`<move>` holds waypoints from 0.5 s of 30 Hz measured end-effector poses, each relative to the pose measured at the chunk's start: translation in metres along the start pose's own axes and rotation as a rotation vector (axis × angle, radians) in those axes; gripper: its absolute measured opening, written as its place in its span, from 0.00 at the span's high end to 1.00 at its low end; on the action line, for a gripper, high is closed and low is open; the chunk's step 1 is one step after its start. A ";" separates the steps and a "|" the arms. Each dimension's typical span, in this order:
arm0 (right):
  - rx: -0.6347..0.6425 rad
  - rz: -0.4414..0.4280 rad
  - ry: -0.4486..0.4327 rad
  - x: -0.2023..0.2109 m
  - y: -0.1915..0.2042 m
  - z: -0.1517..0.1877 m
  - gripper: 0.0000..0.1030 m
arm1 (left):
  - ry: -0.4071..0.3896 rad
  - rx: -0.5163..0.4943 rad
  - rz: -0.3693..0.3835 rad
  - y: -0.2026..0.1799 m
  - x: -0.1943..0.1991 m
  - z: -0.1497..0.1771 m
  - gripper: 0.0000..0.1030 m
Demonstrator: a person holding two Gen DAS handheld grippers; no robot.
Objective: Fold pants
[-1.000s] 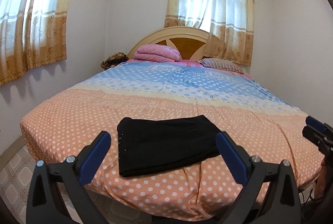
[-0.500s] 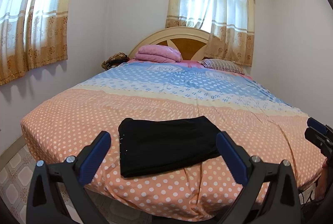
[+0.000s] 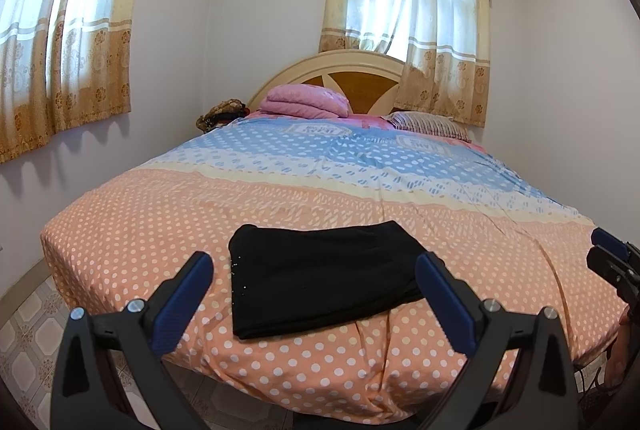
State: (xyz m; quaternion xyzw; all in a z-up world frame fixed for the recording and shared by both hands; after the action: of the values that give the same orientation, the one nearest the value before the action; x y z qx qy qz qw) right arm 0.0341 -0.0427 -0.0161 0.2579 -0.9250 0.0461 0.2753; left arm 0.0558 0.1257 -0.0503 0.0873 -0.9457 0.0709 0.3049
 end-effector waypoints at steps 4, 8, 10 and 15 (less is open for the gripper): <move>-0.005 -0.002 0.001 -0.001 -0.001 0.000 0.29 | 0.001 -0.002 0.000 0.000 0.000 0.000 0.00; -0.004 -0.002 0.000 -0.001 -0.001 0.000 0.29 | -0.004 -0.003 -0.028 0.002 0.000 0.000 0.00; -0.002 -0.001 0.000 -0.001 -0.001 0.000 0.29 | -0.008 -0.010 -0.040 0.003 0.001 -0.001 0.00; -0.002 0.002 0.008 -0.003 -0.001 0.001 0.29 | -0.040 0.000 -0.071 0.004 0.006 -0.005 0.00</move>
State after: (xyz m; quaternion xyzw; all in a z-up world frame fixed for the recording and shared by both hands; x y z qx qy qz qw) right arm 0.0364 -0.0420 -0.0186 0.2568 -0.9241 0.0466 0.2791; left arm 0.0531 0.1295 -0.0436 0.1221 -0.9479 0.0585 0.2882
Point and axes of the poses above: each gripper's, at about its wrist camera, not at the fingertips, and x roughly against the way its jaws point, y to its left, z to its underside, the point moved 6 cm from there along -x, roughly the way its jaws point, and after that the axes turned 12 degrees about y, right-handed, at the moved point
